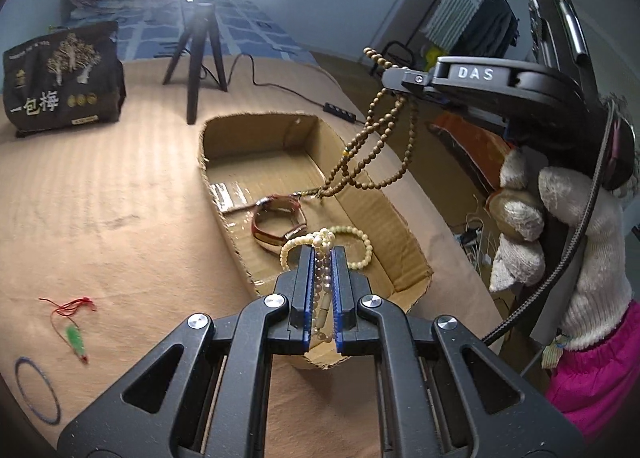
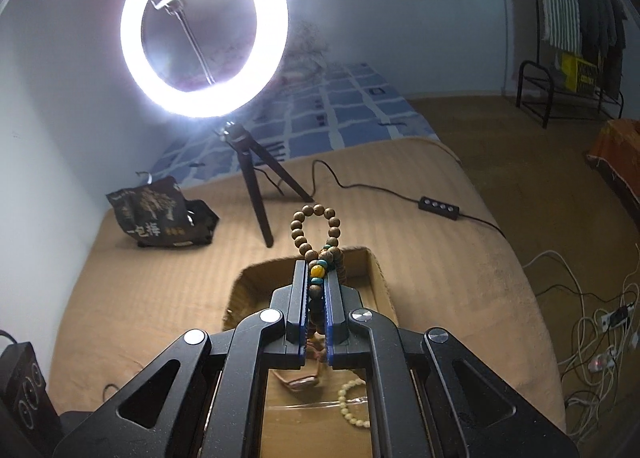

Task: Organize jewelry
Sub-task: 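Carry the pearl necklace in the left tool while the right tool carries the bead necklace to the box, then open the left tool inside the box while the right tool releases the bead necklace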

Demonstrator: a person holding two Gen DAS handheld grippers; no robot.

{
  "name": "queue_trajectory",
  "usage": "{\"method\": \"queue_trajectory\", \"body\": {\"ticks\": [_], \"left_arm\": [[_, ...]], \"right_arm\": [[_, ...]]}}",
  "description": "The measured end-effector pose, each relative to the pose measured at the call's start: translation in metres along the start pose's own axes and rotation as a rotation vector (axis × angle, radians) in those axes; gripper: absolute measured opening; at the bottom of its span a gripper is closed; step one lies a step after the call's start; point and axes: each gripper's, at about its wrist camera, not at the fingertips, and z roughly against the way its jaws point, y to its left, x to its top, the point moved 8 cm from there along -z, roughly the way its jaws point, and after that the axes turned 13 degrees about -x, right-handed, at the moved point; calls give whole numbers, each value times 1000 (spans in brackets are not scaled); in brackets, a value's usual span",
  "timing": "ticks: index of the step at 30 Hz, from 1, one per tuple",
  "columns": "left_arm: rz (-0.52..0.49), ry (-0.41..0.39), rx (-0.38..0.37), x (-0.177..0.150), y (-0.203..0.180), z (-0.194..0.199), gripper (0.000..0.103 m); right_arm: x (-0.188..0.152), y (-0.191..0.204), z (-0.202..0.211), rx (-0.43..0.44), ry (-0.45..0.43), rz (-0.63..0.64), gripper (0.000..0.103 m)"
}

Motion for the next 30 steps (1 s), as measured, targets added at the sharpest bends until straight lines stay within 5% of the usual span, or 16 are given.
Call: {"method": "queue_trajectory", "body": {"ticks": [23,24,26,28,30], "left_arm": [[-15,81,15,-16,2,-25,7],[-17,84,18,-16,1,-24,15],[-18,86,24,-17,1,-24,29],[-16,83,24,-17,3,-22,29],[-13,81,26,-16,4,-20,30]], "right_arm": [[-30,-5,-42,-6,142,25,7],[-30,-6,-42,-6,144,24,9],[-31,-6,-43,-5,151,17,38],[-30,-7,-42,-2,144,2,52],[-28,-9,-40,-16,135,2,52]]}}
